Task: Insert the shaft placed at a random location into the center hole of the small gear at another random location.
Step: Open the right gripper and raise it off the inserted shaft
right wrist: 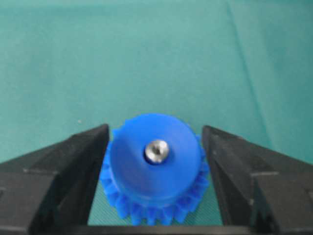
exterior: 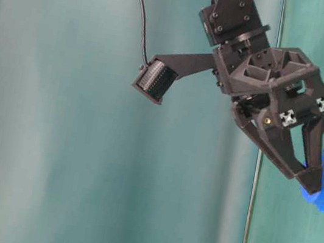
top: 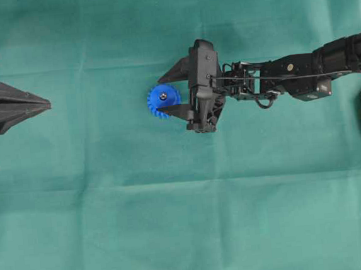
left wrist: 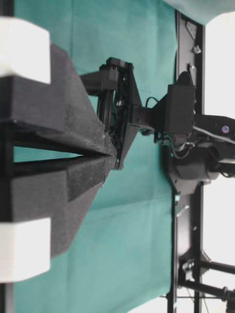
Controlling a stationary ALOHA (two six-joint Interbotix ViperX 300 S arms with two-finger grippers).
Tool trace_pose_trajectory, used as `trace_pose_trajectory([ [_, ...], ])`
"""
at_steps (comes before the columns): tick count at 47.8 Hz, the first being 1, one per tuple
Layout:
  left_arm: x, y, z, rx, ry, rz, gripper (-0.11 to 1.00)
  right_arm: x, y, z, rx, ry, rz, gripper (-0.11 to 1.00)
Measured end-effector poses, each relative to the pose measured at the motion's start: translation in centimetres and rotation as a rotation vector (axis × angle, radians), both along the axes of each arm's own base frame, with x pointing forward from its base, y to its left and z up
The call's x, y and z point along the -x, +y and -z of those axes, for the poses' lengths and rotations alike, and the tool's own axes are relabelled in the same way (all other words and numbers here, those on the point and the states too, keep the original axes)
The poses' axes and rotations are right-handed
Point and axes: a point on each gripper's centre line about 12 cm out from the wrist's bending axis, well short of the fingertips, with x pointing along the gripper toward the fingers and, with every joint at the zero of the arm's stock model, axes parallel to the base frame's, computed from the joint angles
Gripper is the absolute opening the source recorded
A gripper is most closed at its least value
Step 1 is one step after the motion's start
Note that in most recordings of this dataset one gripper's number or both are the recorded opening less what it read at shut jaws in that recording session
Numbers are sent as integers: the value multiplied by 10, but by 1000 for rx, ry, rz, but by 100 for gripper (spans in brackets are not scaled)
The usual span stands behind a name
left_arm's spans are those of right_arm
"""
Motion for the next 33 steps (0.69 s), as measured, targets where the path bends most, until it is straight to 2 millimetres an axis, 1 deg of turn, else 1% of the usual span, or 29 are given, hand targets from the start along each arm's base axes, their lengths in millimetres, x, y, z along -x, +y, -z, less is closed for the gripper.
trace_pose_trajectory([
  [6,0,0,0,1,-2,0,0,0,1,-8,1,-18,-1,75],
  [17,0,0,-1,0,-2,0,0,0,0,-36,11,-85,-1,74],
  [26,0,0,0,1,0,-2,0,1,0,-52,14,-111,-3,74],
  [33,0,0,0,1,0,0,0,1,0,-53,15,-113,-3,74],
])
